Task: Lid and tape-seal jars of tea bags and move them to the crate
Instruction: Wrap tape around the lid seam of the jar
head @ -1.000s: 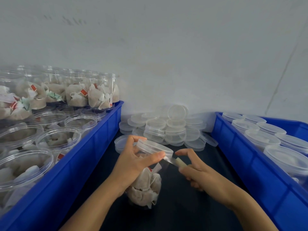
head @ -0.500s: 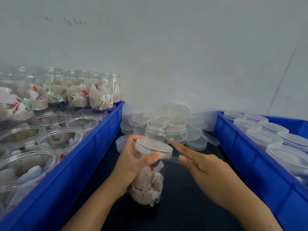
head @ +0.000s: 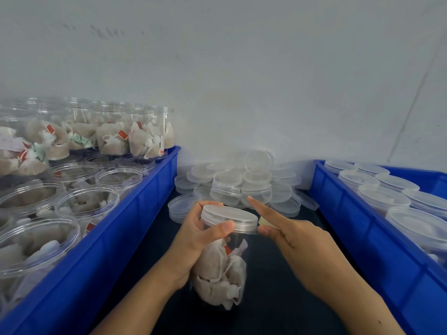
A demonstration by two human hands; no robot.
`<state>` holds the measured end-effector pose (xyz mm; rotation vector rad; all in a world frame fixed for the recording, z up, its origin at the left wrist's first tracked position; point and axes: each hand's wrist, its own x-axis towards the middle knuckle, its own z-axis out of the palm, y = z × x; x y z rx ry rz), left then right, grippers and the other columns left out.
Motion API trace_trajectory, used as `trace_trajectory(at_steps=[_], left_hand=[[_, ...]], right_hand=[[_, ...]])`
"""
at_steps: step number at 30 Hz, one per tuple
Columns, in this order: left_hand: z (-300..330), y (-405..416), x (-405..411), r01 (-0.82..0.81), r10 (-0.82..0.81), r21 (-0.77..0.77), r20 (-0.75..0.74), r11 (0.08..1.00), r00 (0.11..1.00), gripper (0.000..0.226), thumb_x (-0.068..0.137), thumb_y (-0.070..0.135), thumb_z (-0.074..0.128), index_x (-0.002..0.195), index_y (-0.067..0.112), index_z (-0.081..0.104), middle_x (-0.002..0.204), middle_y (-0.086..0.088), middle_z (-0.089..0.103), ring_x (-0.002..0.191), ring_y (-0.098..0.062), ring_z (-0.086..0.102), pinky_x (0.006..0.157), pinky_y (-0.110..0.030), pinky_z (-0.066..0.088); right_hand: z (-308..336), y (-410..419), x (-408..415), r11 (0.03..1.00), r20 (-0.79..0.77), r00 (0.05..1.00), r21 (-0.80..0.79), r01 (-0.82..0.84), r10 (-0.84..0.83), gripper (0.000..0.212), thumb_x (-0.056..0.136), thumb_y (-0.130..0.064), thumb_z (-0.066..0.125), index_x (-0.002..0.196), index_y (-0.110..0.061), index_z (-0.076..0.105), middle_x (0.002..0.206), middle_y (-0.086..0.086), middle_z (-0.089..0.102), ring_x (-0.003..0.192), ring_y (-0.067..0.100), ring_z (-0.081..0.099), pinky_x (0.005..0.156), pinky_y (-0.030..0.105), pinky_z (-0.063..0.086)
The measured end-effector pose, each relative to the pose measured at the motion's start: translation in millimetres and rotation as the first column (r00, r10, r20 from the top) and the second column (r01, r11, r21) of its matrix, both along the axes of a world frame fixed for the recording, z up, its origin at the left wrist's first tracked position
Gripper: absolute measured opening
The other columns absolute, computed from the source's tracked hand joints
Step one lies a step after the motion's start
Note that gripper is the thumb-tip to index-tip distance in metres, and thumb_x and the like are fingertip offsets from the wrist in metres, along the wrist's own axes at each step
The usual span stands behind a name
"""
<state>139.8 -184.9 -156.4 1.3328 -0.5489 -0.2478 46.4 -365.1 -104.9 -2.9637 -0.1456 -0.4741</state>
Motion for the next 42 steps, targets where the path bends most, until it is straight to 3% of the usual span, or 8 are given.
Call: trace_trajectory(at_steps=[7, 12, 15, 18, 21, 24, 34, 42], left_hand=[[2, -1, -4, 0.088, -0.090, -0.024, -0.148, 0.996, 0.985, 0.119, 0.027, 0.061, 0.092, 0.126, 0.013, 0.047, 0.107, -0.008, 0.073, 0.099, -0.025, 0.071, 0.073, -0.027, 0.058], [2, 0, -6, 0.135, -0.148, -0.076, -0.206, 0.988, 0.967, 0.121, 0.038, 0.059, 0.091, 0.132, -0.001, 0.043, 0.119, -0.026, 0.065, 0.108, -0.039, 0.065, 0.078, -0.033, 0.059], [3, -3, -6, 0.066, -0.072, -0.040, -0.175, 0.997, 0.982, 0.101, 0.060, 0.062, 0.081, 0.127, -0.006, 0.046, 0.110, -0.019, 0.066, 0.097, -0.029, 0.066, 0.084, -0.035, 0.058], [6, -11, -10, -0.074, 0.079, 0.090, -0.052, 0.993, 0.996, 0.070, 0.081, 0.063, 0.051, 0.113, 0.001, 0.060, 0.110, -0.019, 0.068, 0.105, -0.030, 0.065, 0.099, -0.043, 0.050], [6, -18, -17, -0.398, 0.358, 0.189, 0.216, 0.897, 0.909, 0.059, 0.074, 0.070, 0.039, 0.096, 0.019, 0.057, 0.092, -0.003, 0.066, 0.086, -0.004, 0.064, 0.076, -0.016, 0.051], [7, -22, -28, -0.581, 0.481, 0.230, 0.371, 0.781, 0.794, 0.045, 0.073, 0.071, 0.029, 0.089, 0.032, 0.046, 0.085, 0.008, 0.061, 0.076, 0.007, 0.061, 0.059, -0.012, 0.048], [10, -25, -29, -0.459, 0.426, 0.351, 0.170, 0.816, 0.889, 0.081, 0.038, 0.090, 0.054, 0.096, 0.035, 0.042, 0.097, 0.015, 0.058, 0.087, 0.002, 0.056, 0.069, -0.022, 0.045], [7, -26, -25, -0.442, 0.413, 0.381, 0.159, 0.812, 0.897, 0.093, 0.027, 0.092, 0.060, 0.098, 0.034, 0.048, 0.095, 0.012, 0.065, 0.085, -0.003, 0.064, 0.078, -0.033, 0.056]], right_hand=[[-2, -1, 1, 0.999, 0.033, 0.999, 0.016, -0.031, 0.031, 0.049, 0.094, -0.056, 0.021, 0.140, -0.068, 0.009, 0.058, -0.010, 0.035, 0.050, 0.004, 0.038, 0.049, 0.020, 0.032], [-3, 2, 2, 1.000, 0.056, 0.998, 0.029, -0.009, 0.007, 0.059, 0.083, -0.066, 0.008, 0.142, -0.063, 0.014, 0.061, -0.015, 0.033, 0.054, 0.002, 0.038, 0.057, 0.020, 0.040], [-2, 2, 0, 0.997, 0.039, 0.998, 0.056, 0.043, -0.046, 0.073, 0.075, -0.069, -0.004, 0.142, -0.058, 0.024, 0.066, -0.019, 0.034, 0.061, 0.000, 0.041, 0.066, 0.023, 0.044], [-4, -1, 2, 0.996, 0.031, 0.996, 0.026, 0.085, -0.086, 0.047, 0.097, -0.056, 0.021, 0.142, -0.050, 0.029, 0.066, -0.018, 0.036, 0.060, -0.002, 0.039, 0.070, 0.021, 0.045], [-7, 2, 2, 0.991, 0.037, 0.991, 0.054, 0.126, -0.128, 0.039, 0.100, -0.052, 0.022, 0.137, -0.048, 0.032, 0.068, -0.014, 0.041, 0.065, 0.002, 0.046, 0.070, 0.024, 0.047], [-7, 8, 0, 0.990, 0.064, 0.989, 0.050, 0.132, -0.135, 0.034, 0.102, -0.049, 0.023, 0.133, -0.046, 0.035, 0.070, -0.014, 0.043, 0.067, 0.004, 0.049, 0.067, 0.024, 0.046], [-12, 20, -2, 0.987, 0.111, 0.982, 0.074, 0.145, -0.153, 0.041, 0.104, -0.042, 0.027, 0.145, -0.045, 0.021, 0.103, -0.011, 0.062, 0.087, 0.011, 0.063, 0.074, 0.028, 0.053], [-10, 23, -3, 0.979, 0.055, 0.997, 0.200, 0.043, -0.054, 0.056, 0.102, -0.023, 0.038, 0.147, -0.049, 0.017, 0.130, -0.012, 0.048, 0.101, 0.012, 0.058, 0.084, 0.030, 0.053]])
